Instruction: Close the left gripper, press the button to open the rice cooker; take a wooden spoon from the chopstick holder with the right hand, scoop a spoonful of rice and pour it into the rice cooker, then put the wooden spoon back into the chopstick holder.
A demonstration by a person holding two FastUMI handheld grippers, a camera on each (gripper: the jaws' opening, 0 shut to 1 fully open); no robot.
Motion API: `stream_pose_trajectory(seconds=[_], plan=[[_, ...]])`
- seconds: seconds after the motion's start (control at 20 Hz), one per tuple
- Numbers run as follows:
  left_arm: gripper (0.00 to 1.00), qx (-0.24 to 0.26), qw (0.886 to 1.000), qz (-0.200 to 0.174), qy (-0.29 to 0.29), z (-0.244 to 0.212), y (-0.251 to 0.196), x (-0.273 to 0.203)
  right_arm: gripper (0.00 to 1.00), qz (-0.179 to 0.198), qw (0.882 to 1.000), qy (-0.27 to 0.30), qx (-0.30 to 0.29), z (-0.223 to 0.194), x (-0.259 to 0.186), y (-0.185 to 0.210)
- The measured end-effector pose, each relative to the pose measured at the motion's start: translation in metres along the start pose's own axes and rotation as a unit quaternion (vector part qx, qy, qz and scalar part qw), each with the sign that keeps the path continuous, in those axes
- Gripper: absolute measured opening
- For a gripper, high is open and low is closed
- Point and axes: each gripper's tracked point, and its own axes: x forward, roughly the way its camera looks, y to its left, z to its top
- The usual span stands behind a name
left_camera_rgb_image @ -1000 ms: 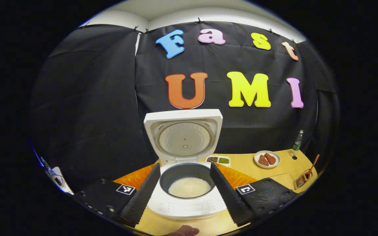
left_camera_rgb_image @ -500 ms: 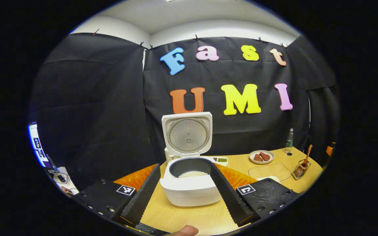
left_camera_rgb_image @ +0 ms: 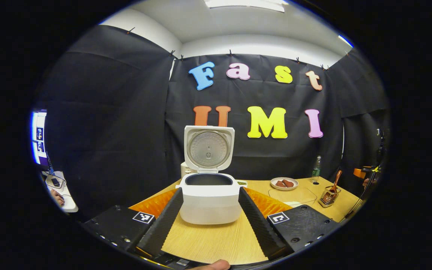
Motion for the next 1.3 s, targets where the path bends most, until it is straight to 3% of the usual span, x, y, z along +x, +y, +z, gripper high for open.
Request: stream_pose_trajectory(seconds=[0.1, 0.2, 0.25, 0.4, 0.75, 0.85, 1.0, 1.05, 1.1, 1.15, 1.2, 1.3], plan=[[0.94, 0.016, 1.0, -0.001, -0.007, 0.0, -0.006, -0.002, 0.99, 0.029, 0.999, 0.017, 0.003, -0.01, 0.016, 0.018], [0.94, 0.019, 1.0, -0.015, -0.015, 0.003, -0.02, -0.008, 0.96, 0.019, 0.999, 0.034, 0.012, -0.018, 0.036, 0.01], [0.94, 0.018, 0.999, -0.021, -0.02, 0.005, -0.025, -0.011, 1.0, 0.016, 0.999, 0.041, 0.02, -0.022, 0.046, 0.011], [0.94, 0.019, 0.999, -0.037, -0.028, 0.007, -0.036, -0.02, 0.96, 0.04, 0.996, 0.072, 0.046, -0.032, 0.074, 0.026], [0.94, 0.019, 0.997, -0.065, -0.043, 0.011, -0.056, -0.038, 0.99, 0.088, 0.99, 0.109, 0.029, -0.055, 0.127, 0.05], [0.94, 0.021, 0.996, -0.073, -0.049, 0.011, -0.062, -0.045, 0.94, 0.061, 0.99, 0.125, 0.033, -0.065, 0.139, 0.041], [0.94, 0.027, 0.995, -0.079, -0.052, 0.009, -0.062, -0.048, 1.0, 0.067, 0.983, 0.146, 0.088, -0.078, 0.157, 0.048], [0.94, 0.028, 0.995, -0.08, -0.051, 0.009, -0.062, -0.048, 0.93, 0.071, 0.981, 0.149, 0.107, -0.08, 0.159, 0.052], [0.94, 0.028, 0.995, -0.08, -0.048, 0.008, -0.061, -0.047, 0.77, 0.079, 0.978, 0.149, 0.119, -0.081, 0.161, 0.057], [0.94, 0.028, 0.995, -0.079, -0.045, 0.007, -0.059, -0.045, 0.77, 0.076, 0.979, 0.149, 0.12, -0.085, 0.165, 0.057], [0.94, 0.028, 0.996, -0.079, -0.043, 0.005, -0.058, -0.044, 0.63, 0.065, 0.979, 0.154, 0.115, -0.089, 0.168, 0.054], [0.94, 0.027, 0.996, -0.081, -0.038, 0.001, -0.056, -0.042, 0.46, 0.052, 0.98, 0.153, 0.114, -0.088, 0.168, 0.051]])
